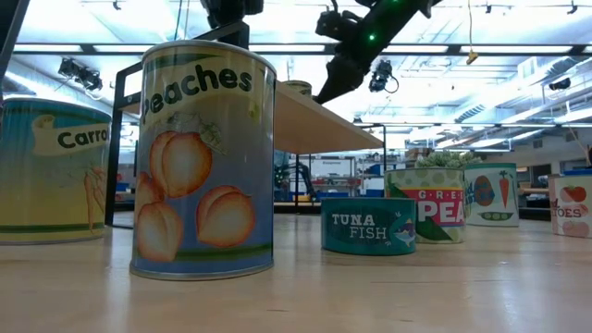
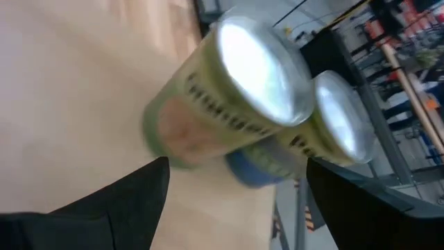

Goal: Pick and place cans onto a shelf
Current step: Put the canned oranges on the shelf

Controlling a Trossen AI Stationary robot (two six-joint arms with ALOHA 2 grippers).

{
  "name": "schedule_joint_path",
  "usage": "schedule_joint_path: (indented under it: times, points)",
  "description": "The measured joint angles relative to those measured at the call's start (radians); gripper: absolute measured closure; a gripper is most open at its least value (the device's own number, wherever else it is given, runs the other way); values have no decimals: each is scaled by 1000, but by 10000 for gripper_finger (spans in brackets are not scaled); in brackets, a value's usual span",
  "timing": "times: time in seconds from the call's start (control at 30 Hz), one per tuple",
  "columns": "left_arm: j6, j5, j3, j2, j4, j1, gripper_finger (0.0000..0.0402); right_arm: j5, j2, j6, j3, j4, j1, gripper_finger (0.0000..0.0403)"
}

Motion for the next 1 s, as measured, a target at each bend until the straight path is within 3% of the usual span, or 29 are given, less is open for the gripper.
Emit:
schedule_joint_path:
  times: [0.37, 0.53, 0.77, 1.0]
  points:
    - [11, 30, -33, -3, 124, -25, 270, -90, -52, 215, 0, -71, 14, 55]
    - [-20, -17, -243, -120, 301, -72, 299, -83, -100, 274, 0, -89, 14, 55]
    - [-88, -61, -579, -343, 608, -83, 321, -188, -107, 321, 0, -41, 21, 58]
    - [-118, -59, -788, -445, 781, -85, 321, -216, -75, 371, -7, 39, 8, 129]
